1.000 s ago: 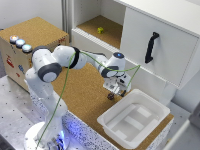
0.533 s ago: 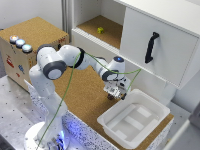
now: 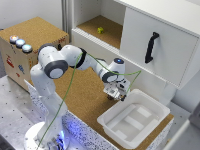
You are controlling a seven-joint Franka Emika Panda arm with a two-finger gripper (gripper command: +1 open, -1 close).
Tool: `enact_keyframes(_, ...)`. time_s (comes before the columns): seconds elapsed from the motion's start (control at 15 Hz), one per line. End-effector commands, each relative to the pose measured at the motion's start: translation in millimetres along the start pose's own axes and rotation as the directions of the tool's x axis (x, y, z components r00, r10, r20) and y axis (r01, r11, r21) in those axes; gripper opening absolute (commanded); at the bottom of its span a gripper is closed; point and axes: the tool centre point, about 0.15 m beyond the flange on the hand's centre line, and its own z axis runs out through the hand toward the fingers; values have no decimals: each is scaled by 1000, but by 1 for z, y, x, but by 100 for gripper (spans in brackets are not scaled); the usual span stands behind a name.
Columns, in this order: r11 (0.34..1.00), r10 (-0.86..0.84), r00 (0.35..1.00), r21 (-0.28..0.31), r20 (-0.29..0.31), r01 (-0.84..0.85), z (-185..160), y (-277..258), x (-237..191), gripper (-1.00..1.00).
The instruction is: Sweep the purple block to the left
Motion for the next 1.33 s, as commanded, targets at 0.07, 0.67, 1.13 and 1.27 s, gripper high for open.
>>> enact_keyframes(0.07, 998, 15, 999, -62, -29, -17, 3, -45, -7, -100)
enact_keyframes(0.67, 996, 21, 999, -88, -29, -24, -16, -88, -7, -100)
enact_keyframes(1.13, 996, 0, 1000, -90, 4, 0, -10, -105, -18, -100)
enact_keyframes(1.27, 998, -31, 1000, -59, 0, 31, -13, -107, -20, -100)
